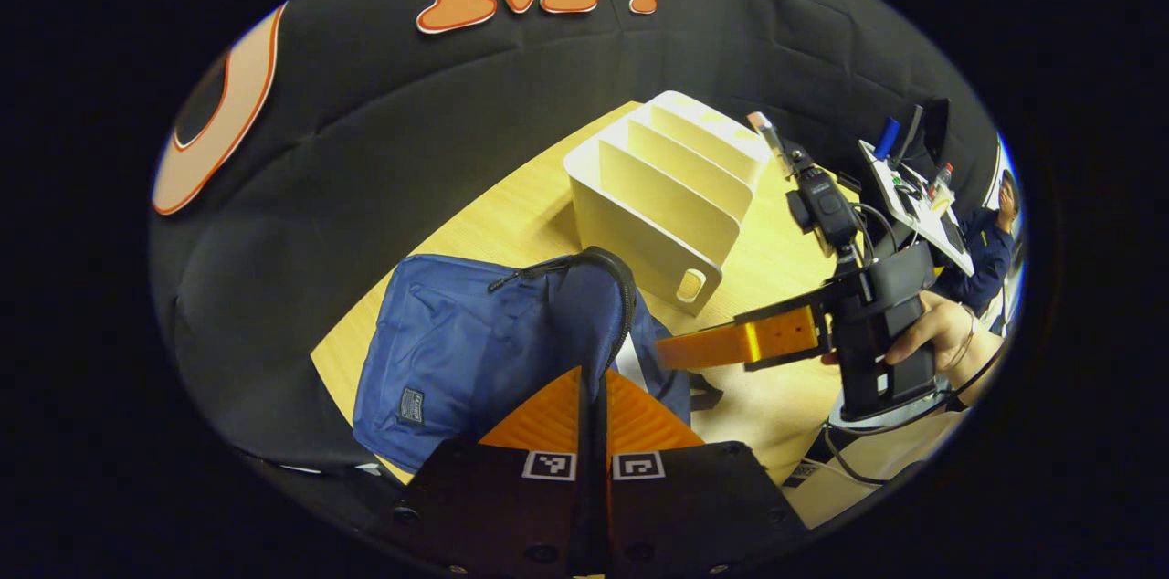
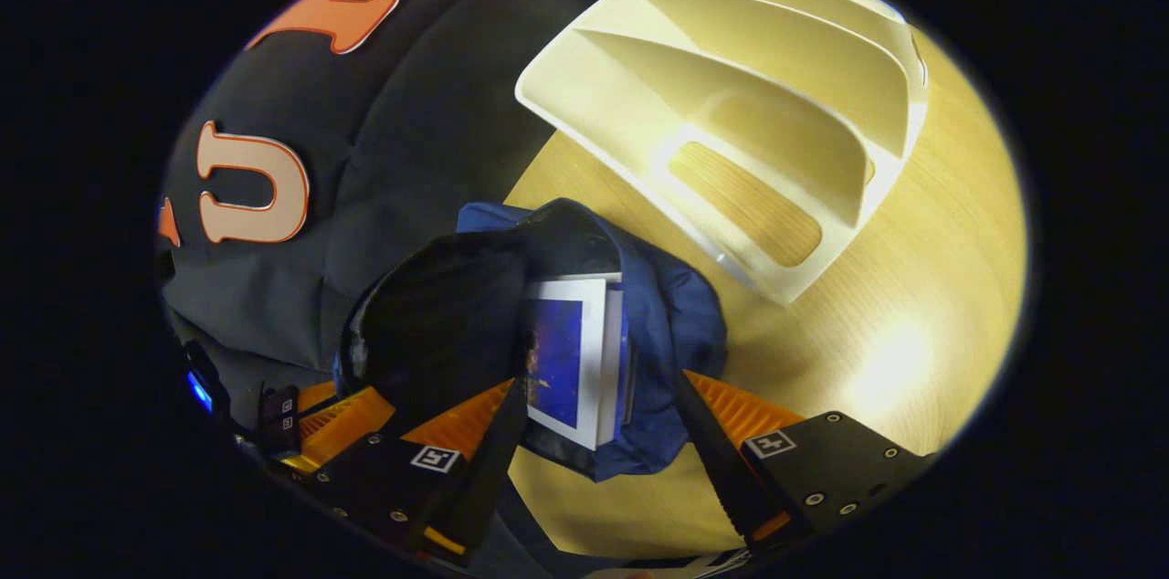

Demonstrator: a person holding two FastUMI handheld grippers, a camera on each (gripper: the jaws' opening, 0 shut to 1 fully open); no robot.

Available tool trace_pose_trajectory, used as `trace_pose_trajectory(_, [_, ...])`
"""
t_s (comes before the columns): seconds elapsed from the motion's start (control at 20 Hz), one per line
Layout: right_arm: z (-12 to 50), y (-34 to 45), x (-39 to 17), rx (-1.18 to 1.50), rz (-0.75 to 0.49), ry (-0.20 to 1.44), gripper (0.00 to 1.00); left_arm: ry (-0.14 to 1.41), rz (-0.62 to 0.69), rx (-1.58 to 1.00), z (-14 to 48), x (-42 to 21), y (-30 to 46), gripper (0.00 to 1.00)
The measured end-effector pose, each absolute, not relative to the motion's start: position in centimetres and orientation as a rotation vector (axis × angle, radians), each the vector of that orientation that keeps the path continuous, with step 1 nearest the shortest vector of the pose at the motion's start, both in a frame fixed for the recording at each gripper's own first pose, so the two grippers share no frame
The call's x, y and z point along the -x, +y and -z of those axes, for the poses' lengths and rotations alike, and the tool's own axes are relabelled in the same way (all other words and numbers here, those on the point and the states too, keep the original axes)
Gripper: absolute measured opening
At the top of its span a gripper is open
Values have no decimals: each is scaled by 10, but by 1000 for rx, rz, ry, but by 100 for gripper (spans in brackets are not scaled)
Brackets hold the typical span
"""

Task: Open the schoolbag, grab two books from the bookshelf and put them into the schoolbag.

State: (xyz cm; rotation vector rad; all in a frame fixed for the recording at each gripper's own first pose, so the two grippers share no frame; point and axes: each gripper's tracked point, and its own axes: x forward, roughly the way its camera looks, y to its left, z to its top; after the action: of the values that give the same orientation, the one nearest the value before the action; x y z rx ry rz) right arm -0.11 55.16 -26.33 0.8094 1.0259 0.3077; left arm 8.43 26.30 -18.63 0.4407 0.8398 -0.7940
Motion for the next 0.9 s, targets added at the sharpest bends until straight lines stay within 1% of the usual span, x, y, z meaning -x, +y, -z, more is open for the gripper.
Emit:
trace_pose_trajectory(0.05, [263,542,1,-805,-302,1024,97,846,787,-438,189,-82,262,7])
trace_pose_trajectory(0.1, [262,533,0,-806,-297,1023,97,853,779,-437,191,-80,260,1])
trace_pose_trajectory(0.15, [259,523,-1,-805,-297,1020,97,861,770,-435,193,-78,257,7])
trace_pose_trajectory(0.2, [257,514,-2,-800,-295,1019,97,874,762,-430,195,-76,255,2])
trace_pose_trajectory(0.3, [258,495,-2,-766,-295,1020,97,911,761,-402,203,-66,248,4])
trace_pose_trajectory(0.4, [258,481,1,-739,-304,1031,97,960,771,-352,210,-50,238,14])
trace_pose_trajectory(0.45, [259,476,4,-731,-310,1039,97,973,771,-332,214,-43,234,20])
trace_pose_trajectory(0.65, [265,450,12,-662,-327,1084,97,982,694,-289,229,-36,221,97])
trace_pose_trajectory(0.75, [264,429,12,-614,-335,1085,97,952,663,-242,232,-35,207,98])
trace_pose_trajectory(0.9, [254,390,6,-549,-331,1053,97,912,614,-175,220,-31,173,98])
